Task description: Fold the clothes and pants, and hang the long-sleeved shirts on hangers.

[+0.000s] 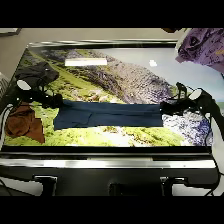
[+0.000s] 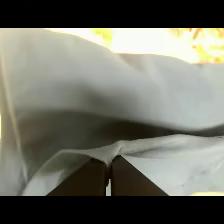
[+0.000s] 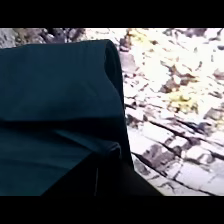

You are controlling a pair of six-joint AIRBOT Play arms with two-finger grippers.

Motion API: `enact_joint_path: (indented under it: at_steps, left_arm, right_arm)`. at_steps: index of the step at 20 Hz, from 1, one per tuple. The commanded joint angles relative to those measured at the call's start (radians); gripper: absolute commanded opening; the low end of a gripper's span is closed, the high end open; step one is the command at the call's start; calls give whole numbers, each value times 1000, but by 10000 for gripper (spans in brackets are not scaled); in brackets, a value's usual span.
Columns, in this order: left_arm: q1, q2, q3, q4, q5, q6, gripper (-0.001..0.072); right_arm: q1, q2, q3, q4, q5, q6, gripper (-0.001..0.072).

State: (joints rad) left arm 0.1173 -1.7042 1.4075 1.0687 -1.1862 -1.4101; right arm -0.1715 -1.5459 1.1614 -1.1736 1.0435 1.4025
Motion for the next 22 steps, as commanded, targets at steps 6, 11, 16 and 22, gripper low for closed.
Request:
enact_joint_path:
  at_steps: [6,11,16,22]
  left_arm:
    - [-11,-93,128,1,-38,-16,619]
    - [15,-24,140,14,-48,-34,619]
    - [14,-14,141,13,-56,-55,619]
    - [6,-14,141,2,-63,-56,619]
  right_arm:
    - [-58,-50,149,-8,135,74,484]
    - [-245,-111,150,240,253,-50,547]
    - [-220,-227,112,365,283,-121,609]
    - [-90,-276,113,365,238,-119,360]
